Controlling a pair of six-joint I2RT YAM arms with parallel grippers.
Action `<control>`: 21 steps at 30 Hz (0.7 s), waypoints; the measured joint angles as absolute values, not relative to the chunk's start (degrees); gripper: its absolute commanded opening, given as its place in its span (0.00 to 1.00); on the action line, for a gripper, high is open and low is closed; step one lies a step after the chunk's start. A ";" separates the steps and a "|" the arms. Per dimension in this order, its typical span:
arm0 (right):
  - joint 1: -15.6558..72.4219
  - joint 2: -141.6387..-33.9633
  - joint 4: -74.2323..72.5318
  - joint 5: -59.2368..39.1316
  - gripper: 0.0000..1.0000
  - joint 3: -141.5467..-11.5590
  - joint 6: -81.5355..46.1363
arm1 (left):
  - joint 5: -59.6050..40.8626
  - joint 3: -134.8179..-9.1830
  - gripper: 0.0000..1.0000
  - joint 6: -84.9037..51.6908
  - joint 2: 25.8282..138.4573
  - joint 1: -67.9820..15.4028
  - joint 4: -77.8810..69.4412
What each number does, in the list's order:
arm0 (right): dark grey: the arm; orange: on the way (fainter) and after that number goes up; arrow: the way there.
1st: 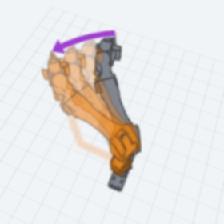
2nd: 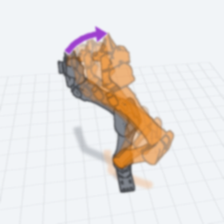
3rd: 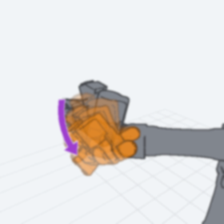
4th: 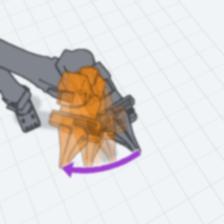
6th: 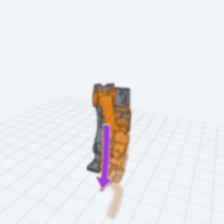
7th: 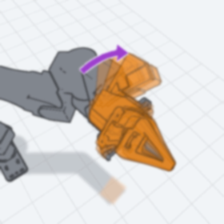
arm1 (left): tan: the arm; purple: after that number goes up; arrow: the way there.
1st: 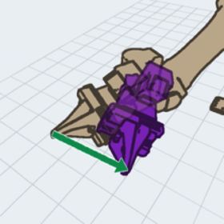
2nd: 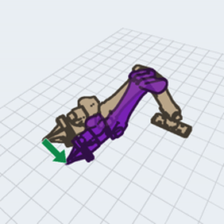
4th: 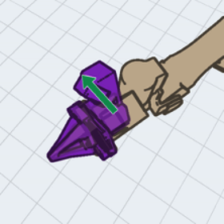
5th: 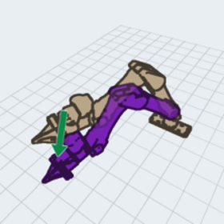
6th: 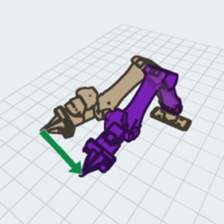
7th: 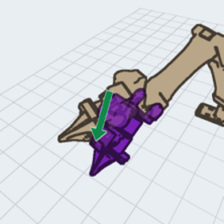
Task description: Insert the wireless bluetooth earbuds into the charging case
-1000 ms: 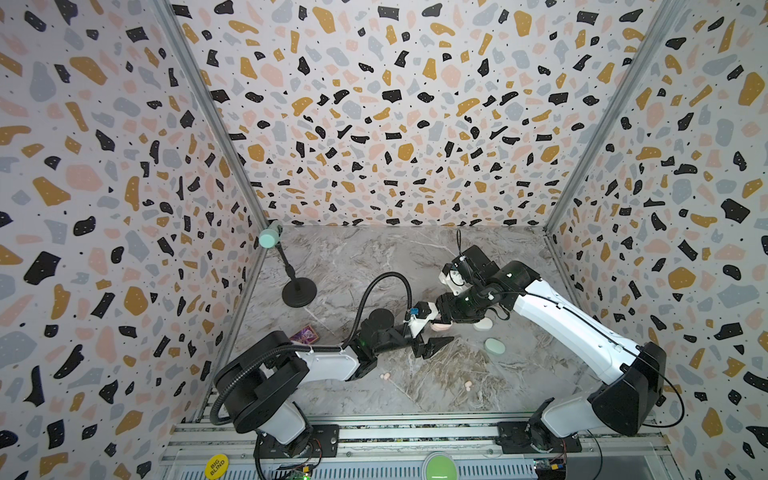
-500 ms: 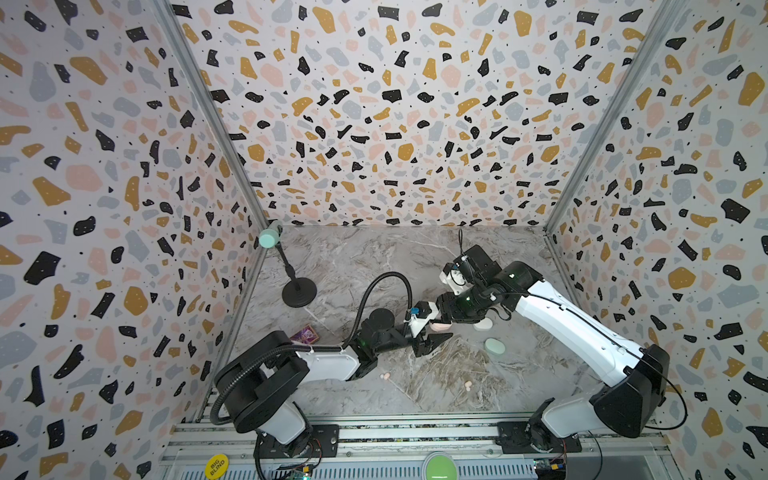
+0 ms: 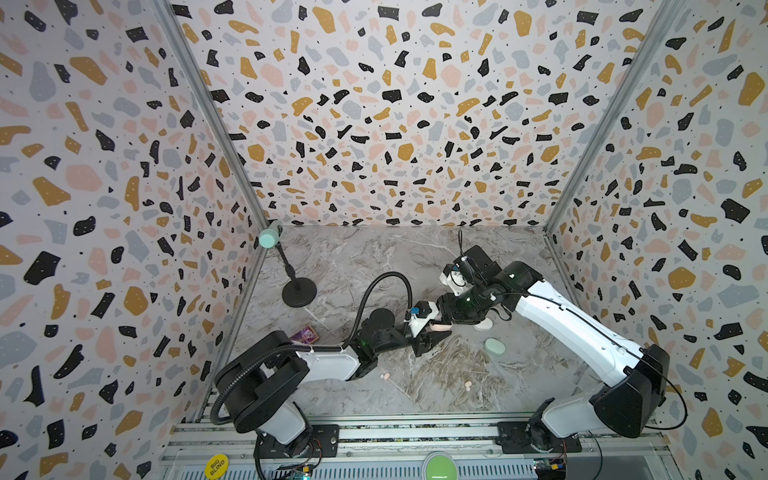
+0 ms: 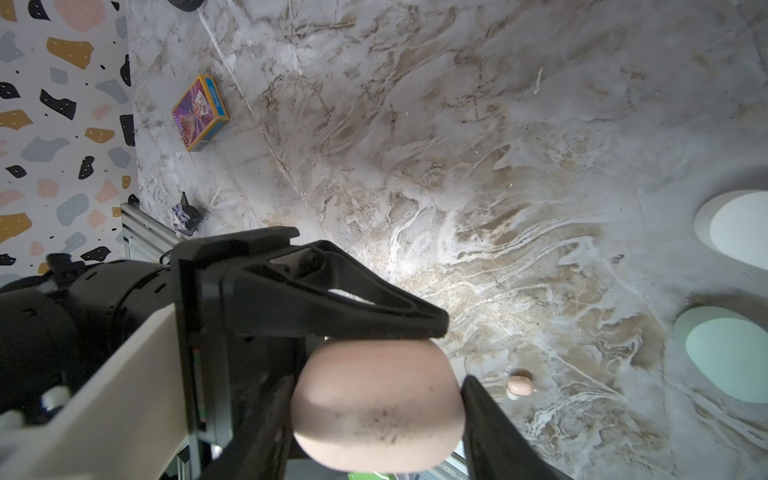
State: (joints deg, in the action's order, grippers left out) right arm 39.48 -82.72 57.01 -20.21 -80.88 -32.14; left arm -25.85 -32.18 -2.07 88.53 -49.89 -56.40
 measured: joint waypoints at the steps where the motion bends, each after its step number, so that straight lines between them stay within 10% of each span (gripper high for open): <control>1: 39.48 -82.72 57.04 -20.21 0.57 -80.88 -32.16 | -25.85 -32.29 0.44 -2.00 88.53 -49.89 -56.16; 21: 39.22 -82.72 57.52 -20.34 0.58 -80.90 -32.53 | -25.87 -33.10 0.36 0.45 88.53 -50.00 -54.04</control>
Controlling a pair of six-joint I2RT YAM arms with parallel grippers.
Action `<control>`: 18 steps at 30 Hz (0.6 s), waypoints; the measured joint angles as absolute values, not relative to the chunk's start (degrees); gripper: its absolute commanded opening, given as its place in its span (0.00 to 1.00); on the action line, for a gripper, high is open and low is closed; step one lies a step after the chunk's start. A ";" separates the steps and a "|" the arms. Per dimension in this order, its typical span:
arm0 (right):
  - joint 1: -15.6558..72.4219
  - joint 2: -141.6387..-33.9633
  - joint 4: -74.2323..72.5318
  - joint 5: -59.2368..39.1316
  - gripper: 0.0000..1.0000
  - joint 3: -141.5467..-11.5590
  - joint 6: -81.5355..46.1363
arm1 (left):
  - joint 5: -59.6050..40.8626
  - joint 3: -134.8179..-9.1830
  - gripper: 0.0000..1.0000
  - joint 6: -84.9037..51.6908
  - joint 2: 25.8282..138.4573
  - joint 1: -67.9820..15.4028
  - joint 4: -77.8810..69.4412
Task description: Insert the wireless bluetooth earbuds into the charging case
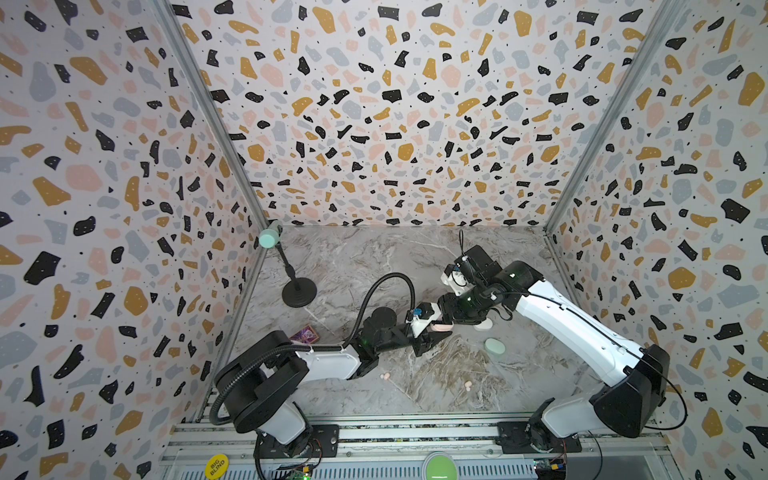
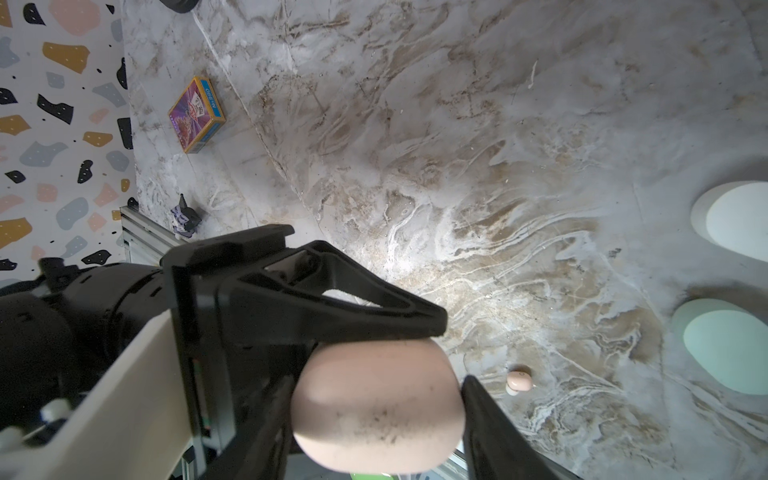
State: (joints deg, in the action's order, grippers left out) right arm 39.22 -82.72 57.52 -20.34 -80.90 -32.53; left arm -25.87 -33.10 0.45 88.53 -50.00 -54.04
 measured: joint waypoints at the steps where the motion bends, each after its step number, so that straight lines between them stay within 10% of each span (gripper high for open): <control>1: 39.22 -82.72 57.52 -20.36 0.59 -80.90 -32.53 | -25.87 -33.15 0.35 0.51 88.53 -50.00 -54.00; 18: 37.87 -78.89 57.89 -20.43 0.83 -81.21 -32.47 | -27.05 -33.36 0.31 -1.50 88.40 -50.39 -54.11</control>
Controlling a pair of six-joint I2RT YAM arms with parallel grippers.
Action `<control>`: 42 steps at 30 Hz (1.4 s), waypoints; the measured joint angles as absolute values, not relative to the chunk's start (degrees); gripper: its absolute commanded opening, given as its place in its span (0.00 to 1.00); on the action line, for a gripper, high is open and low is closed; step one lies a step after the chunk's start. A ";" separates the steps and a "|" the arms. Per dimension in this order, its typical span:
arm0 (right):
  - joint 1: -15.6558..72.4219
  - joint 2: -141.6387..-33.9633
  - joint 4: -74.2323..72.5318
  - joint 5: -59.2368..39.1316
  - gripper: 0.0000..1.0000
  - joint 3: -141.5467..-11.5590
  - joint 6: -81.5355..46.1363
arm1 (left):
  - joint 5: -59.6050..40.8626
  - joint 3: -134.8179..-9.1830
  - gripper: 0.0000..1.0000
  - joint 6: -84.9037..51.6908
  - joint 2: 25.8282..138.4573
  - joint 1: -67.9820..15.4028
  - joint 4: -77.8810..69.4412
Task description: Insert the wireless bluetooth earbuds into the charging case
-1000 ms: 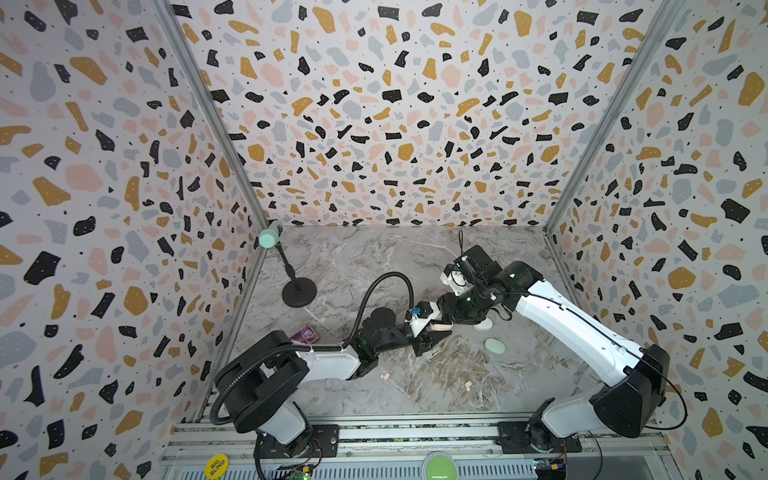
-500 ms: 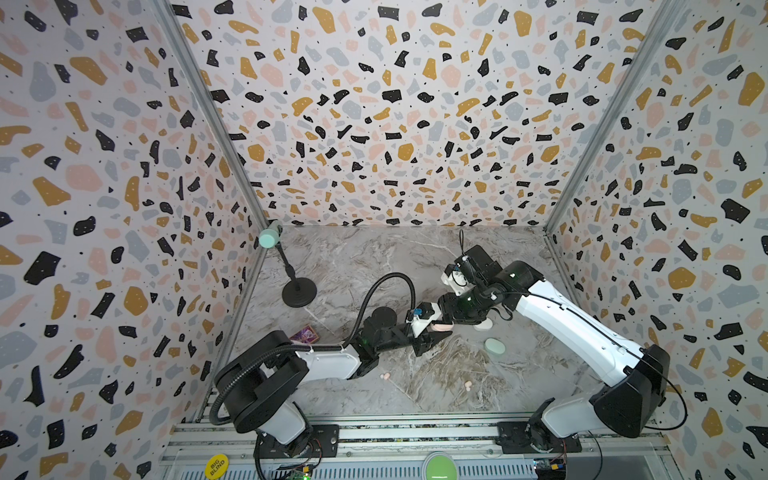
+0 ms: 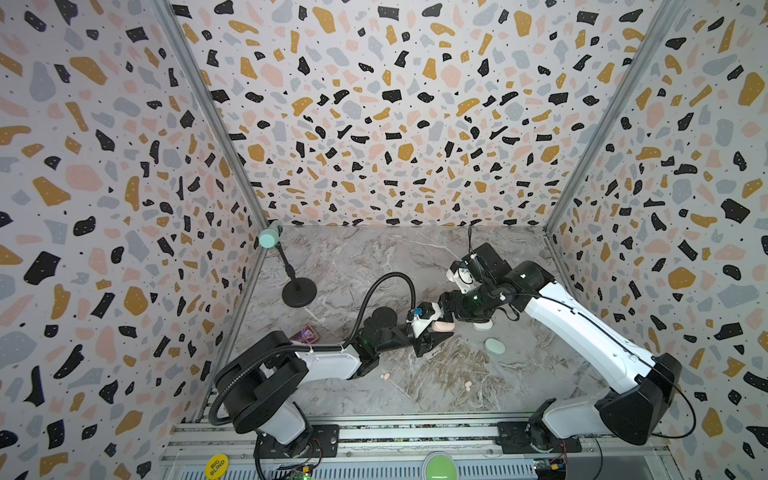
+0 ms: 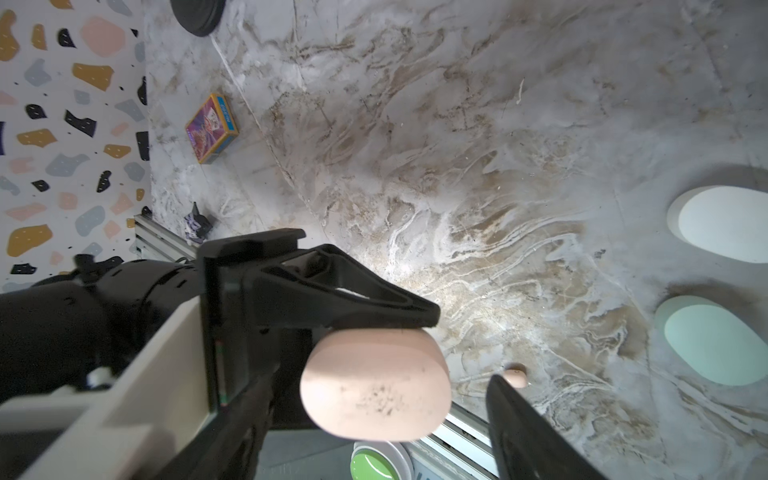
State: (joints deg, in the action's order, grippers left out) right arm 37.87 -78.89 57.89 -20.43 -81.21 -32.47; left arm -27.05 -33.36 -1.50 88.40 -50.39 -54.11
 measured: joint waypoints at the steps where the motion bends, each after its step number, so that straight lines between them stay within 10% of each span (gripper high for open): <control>1: 37.54 -78.04 57.80 -20.62 0.83 -81.21 -32.29 | -27.22 -33.34 0.31 -1.96 88.40 -50.48 -54.11; 42: 45.50 -71.88 52.51 -12.14 0.77 -73.84 -28.25 | -32.49 -32.29 0.26 -5.34 82.52 -50.52 -50.15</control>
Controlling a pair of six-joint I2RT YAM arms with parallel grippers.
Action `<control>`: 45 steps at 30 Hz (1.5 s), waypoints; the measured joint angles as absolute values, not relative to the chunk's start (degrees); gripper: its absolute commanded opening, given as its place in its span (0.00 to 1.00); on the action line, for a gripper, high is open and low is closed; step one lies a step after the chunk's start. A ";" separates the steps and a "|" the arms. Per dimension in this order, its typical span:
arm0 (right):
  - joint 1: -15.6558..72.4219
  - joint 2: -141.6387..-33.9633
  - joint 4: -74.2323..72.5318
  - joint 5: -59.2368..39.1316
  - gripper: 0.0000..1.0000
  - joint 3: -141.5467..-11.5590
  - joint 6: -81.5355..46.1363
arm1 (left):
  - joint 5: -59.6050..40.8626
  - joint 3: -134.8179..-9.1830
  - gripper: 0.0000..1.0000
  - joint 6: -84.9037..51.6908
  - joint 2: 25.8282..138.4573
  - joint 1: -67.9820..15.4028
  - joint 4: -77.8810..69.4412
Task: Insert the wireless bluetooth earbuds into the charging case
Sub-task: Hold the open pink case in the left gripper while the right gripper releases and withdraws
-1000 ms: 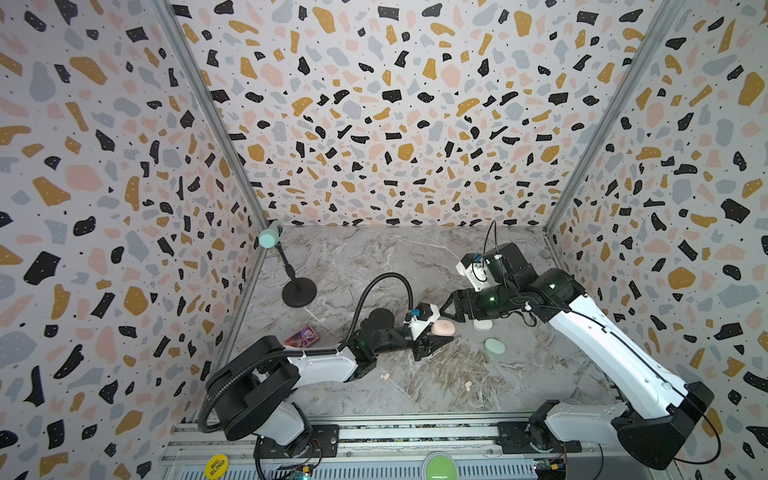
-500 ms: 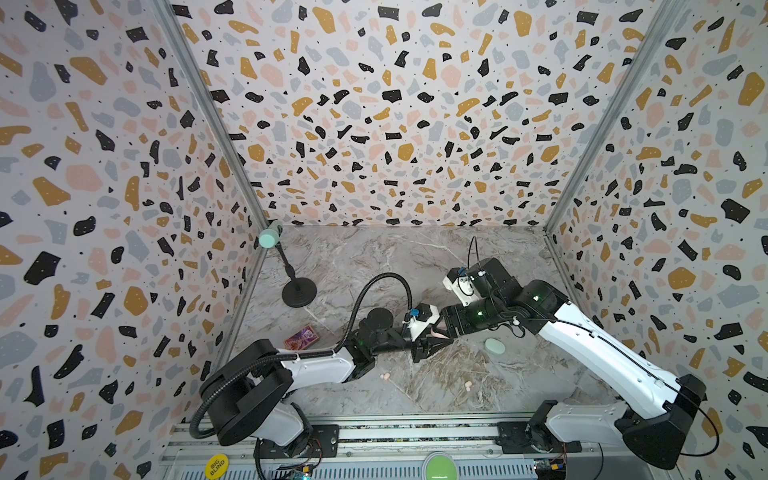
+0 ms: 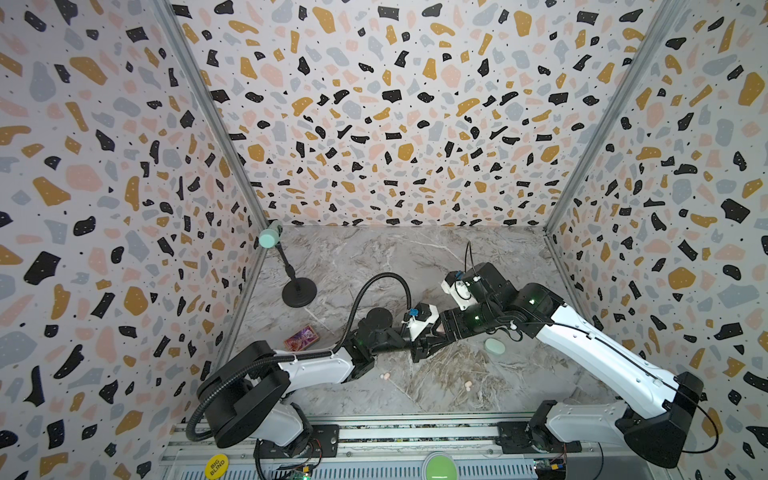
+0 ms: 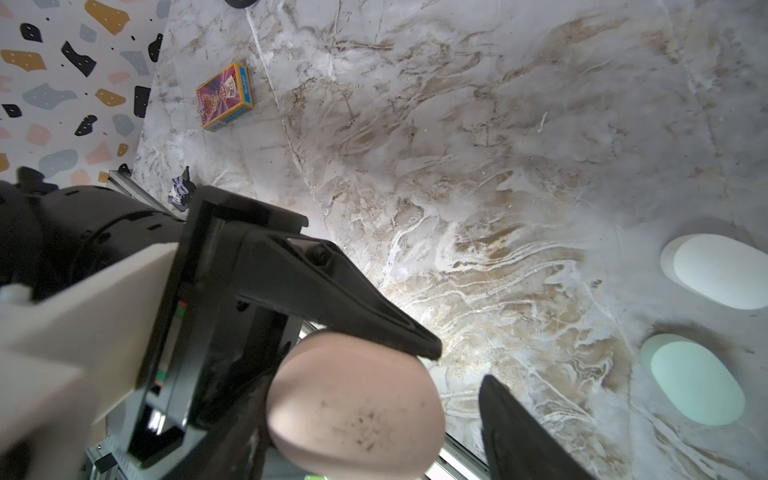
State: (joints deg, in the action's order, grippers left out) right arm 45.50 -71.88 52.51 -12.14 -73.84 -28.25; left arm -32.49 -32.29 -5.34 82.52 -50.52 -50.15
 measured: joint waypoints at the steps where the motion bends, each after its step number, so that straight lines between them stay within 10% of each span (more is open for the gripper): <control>1: 45.65 -71.94 52.99 -11.42 0.77 -74.52 -28.21 | -32.49 -32.29 0.26 -5.34 82.43 -50.52 -50.04; 45: 31.94 -61.73 52.47 -18.37 0.85 -73.21 -31.90 | -31.00 -26.44 0.08 -14.26 80.14 -50.54 -60.90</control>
State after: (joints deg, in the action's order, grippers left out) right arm 31.94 -61.73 52.47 -18.37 -73.21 -31.90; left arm -31.00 -26.44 -14.26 80.14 -50.54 -60.90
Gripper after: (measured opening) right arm 0.851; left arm 0.432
